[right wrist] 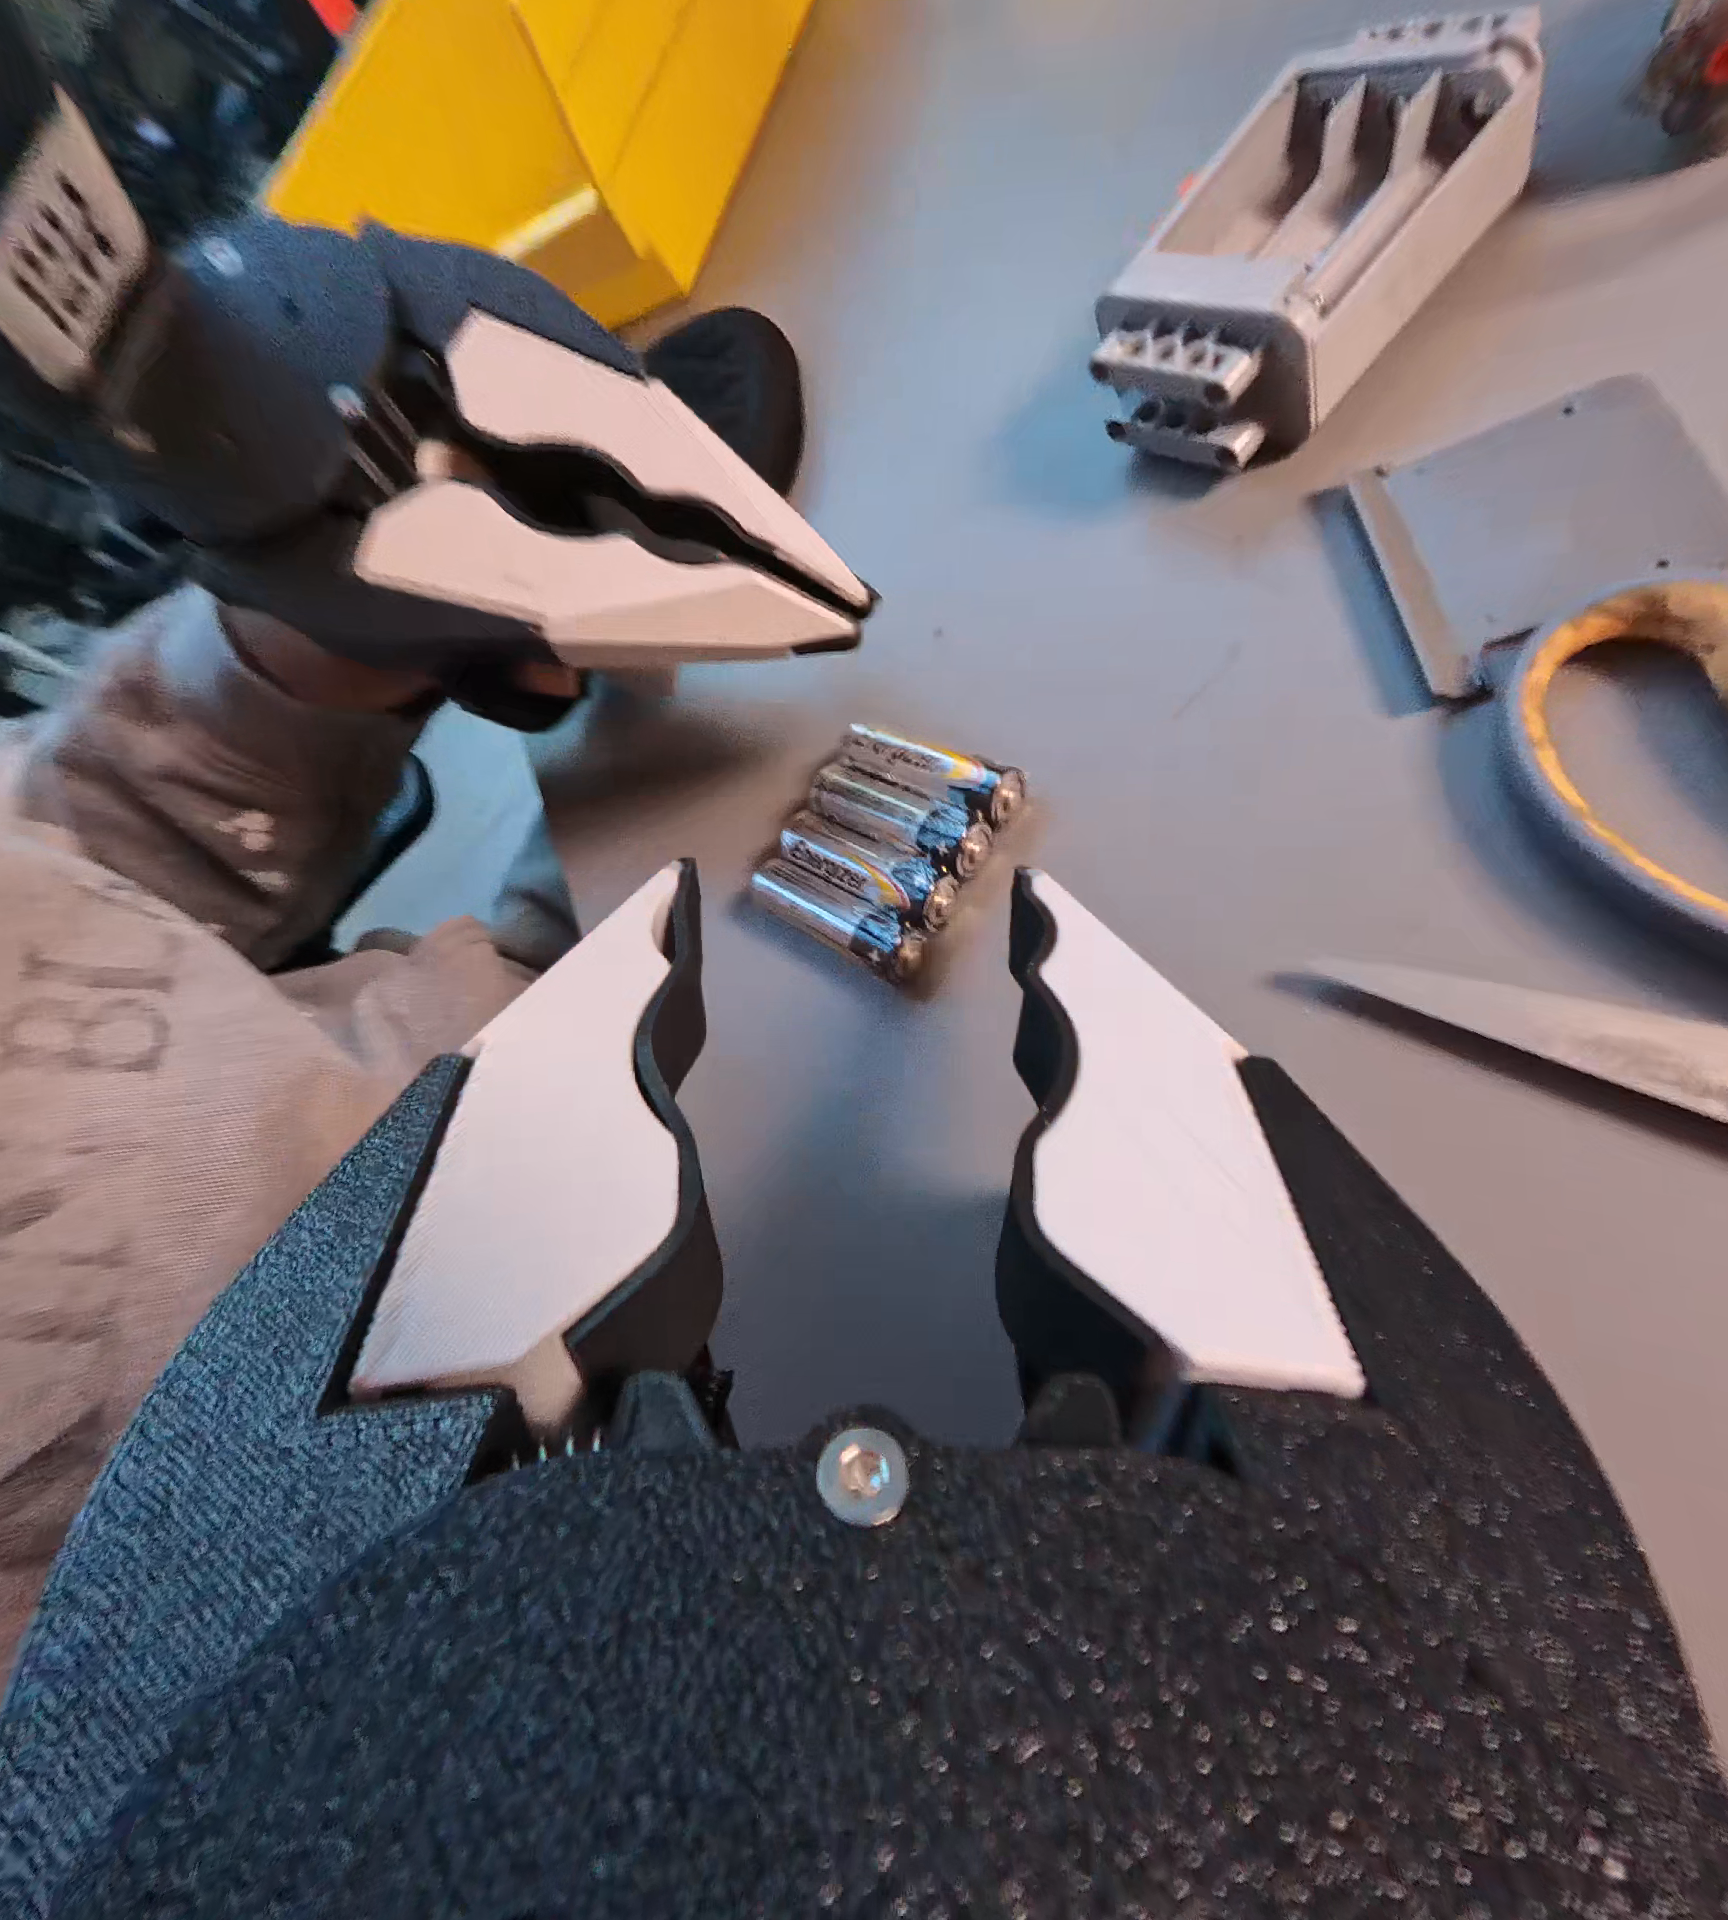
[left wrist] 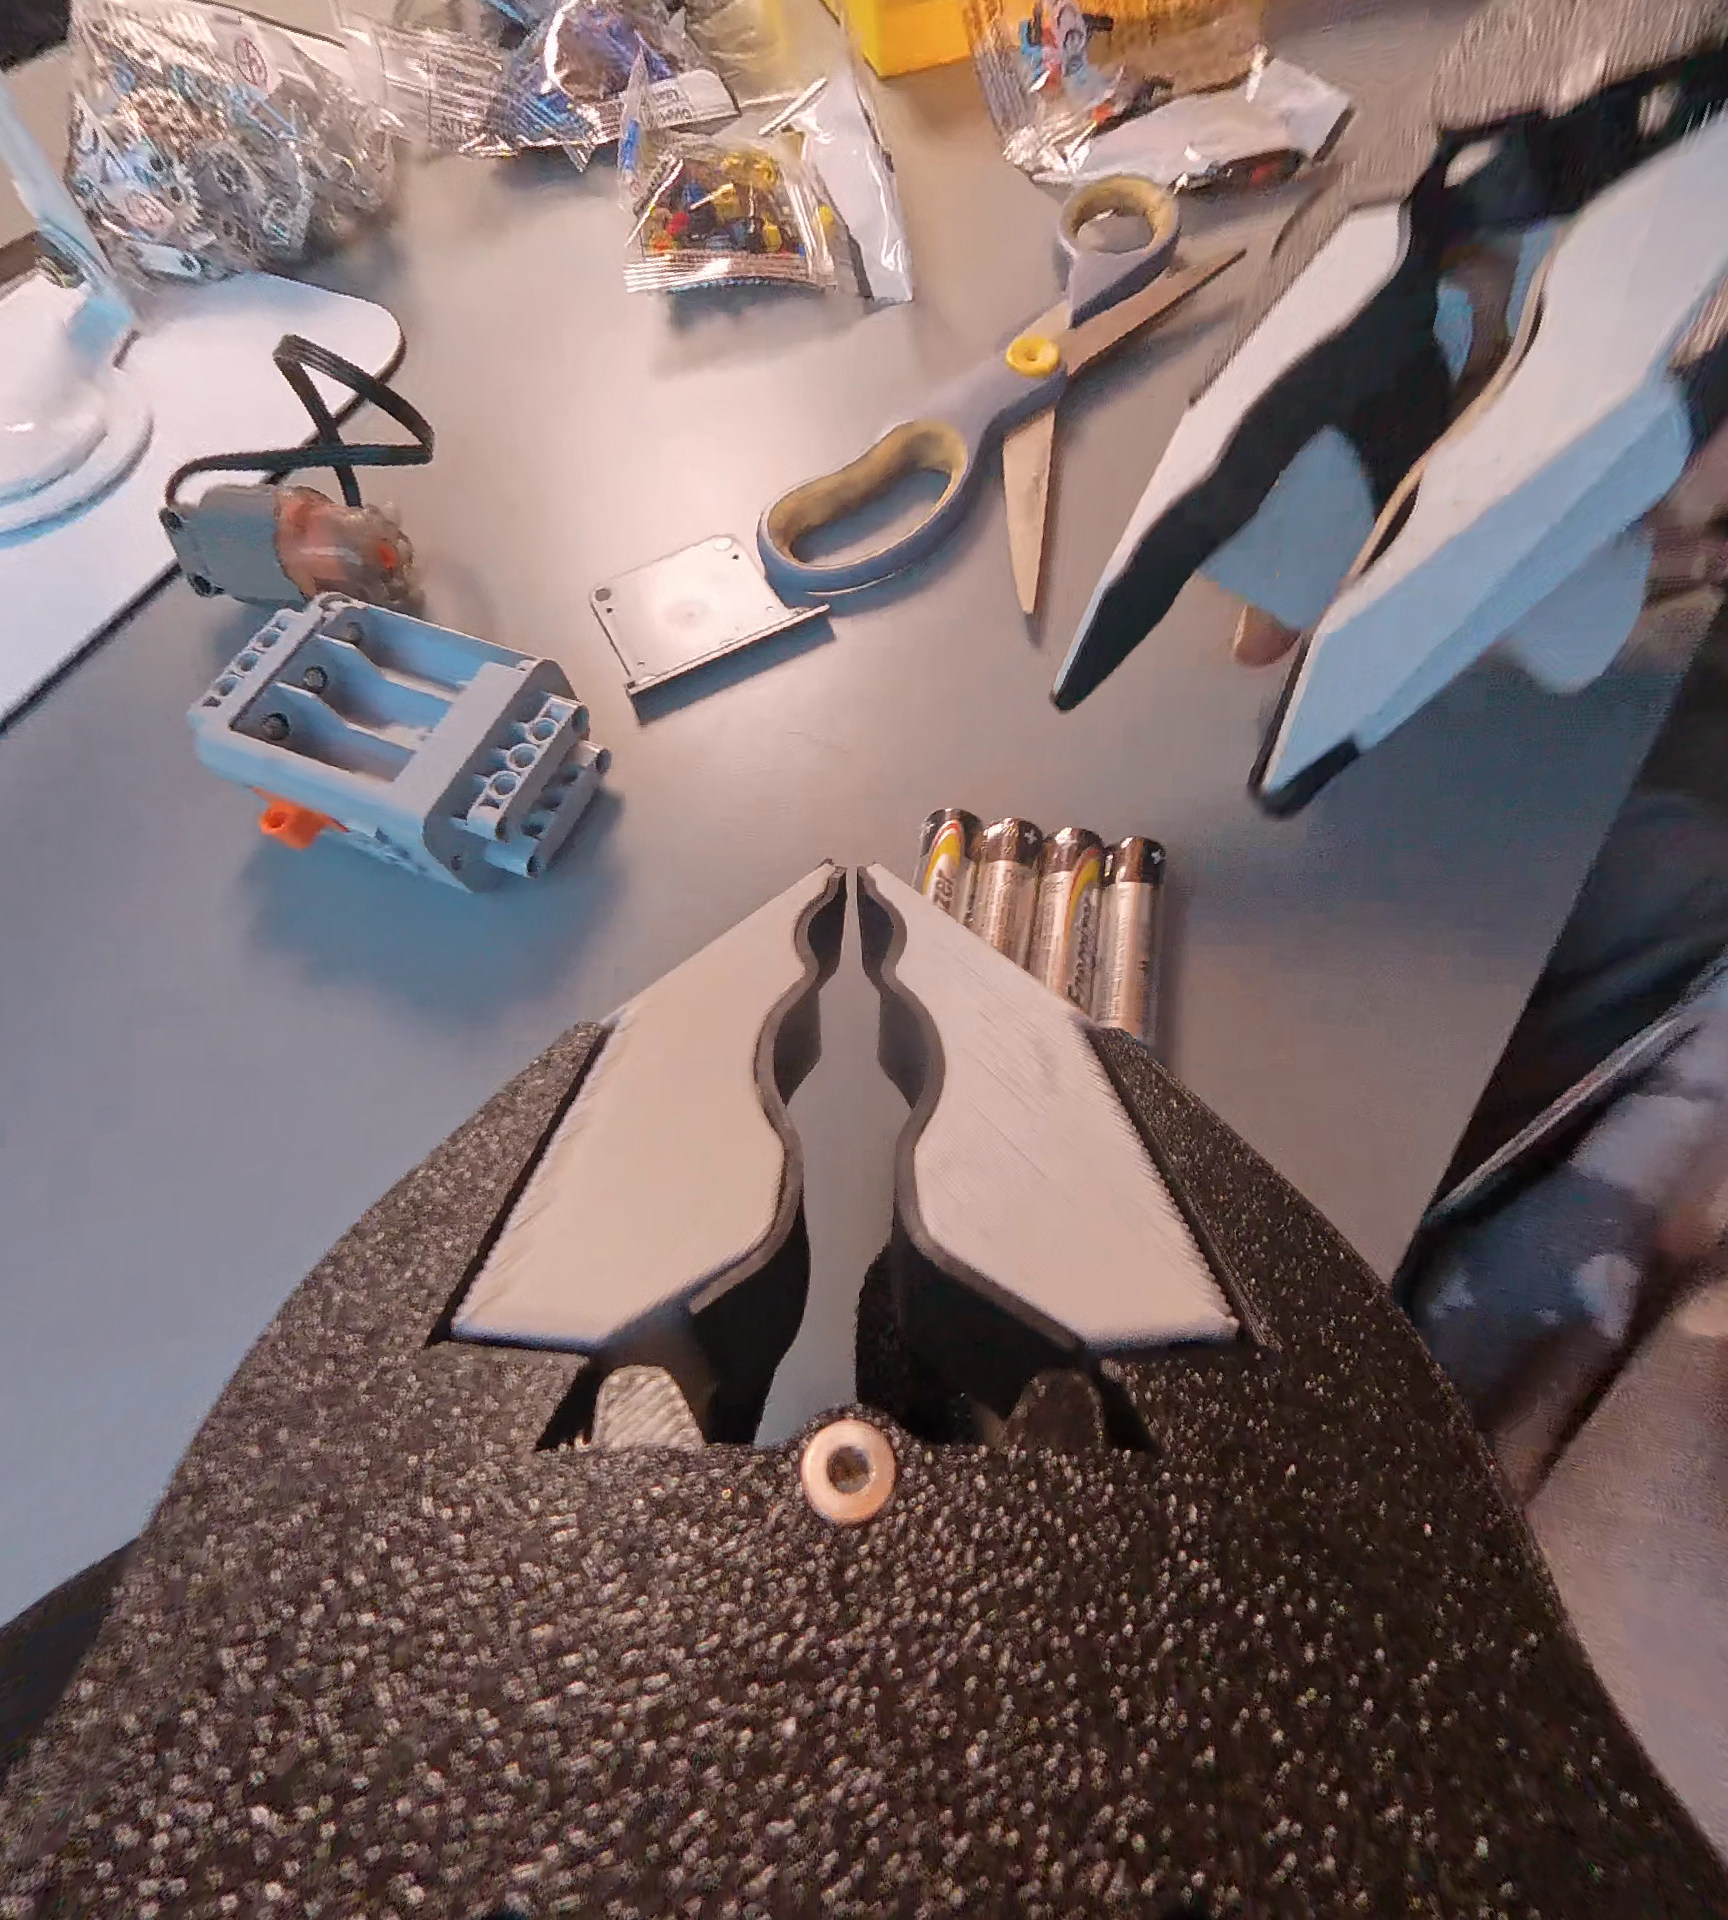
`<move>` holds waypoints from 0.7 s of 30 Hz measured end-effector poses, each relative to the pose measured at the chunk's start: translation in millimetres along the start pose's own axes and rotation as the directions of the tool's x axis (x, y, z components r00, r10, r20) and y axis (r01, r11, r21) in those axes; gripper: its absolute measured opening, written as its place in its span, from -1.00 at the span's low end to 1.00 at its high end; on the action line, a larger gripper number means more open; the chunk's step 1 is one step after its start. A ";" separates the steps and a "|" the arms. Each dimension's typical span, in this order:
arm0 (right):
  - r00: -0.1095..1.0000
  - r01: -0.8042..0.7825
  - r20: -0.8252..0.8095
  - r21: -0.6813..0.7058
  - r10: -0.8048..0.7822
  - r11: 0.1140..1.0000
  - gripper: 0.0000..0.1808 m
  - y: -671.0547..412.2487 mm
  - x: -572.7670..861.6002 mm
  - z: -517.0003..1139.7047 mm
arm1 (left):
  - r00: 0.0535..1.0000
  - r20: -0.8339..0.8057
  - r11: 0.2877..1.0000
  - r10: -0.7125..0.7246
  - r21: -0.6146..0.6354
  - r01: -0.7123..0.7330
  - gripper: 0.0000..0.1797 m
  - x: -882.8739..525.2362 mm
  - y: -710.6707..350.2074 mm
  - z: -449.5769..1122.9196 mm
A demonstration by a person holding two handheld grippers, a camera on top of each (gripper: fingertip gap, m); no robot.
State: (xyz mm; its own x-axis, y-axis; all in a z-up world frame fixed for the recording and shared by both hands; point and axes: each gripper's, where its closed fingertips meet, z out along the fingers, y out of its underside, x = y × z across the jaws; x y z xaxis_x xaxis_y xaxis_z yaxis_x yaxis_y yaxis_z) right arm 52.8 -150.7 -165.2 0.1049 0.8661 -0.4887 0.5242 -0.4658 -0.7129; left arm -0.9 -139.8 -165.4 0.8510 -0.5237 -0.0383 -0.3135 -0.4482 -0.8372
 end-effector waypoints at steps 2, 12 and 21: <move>0.989 0.061 -0.134 -0.060 -0.069 0.996 -0.23 11.2 4.0 7.5 | 0.997 -0.026 0.997 -0.073 -0.018 0.073 -0.93 -1.8 2.5 -1.3; 0.861 0.332 -0.296 -0.290 -0.414 0.898 -0.33 19.1 6.2 40.8 | 0.967 -0.082 0.970 -0.239 0.011 0.241 -0.77 -17.3 -7.5 -7.8; 0.659 0.743 -0.113 -0.057 -0.744 0.667 -0.42 -14.4 -34.5 0.3 | 0.653 -0.577 0.837 -0.490 -0.102 0.537 -0.56 48.0 -27.4 -19.7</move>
State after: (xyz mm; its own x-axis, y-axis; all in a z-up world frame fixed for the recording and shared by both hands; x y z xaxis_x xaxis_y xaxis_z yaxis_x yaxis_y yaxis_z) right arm 41.4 -173.9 -138.2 -0.2250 0.9375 0.2655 0.4759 0.3435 -0.8097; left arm 40.2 -166.9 -133.5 0.4663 -0.5411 0.6999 0.1517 -0.7305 -0.6659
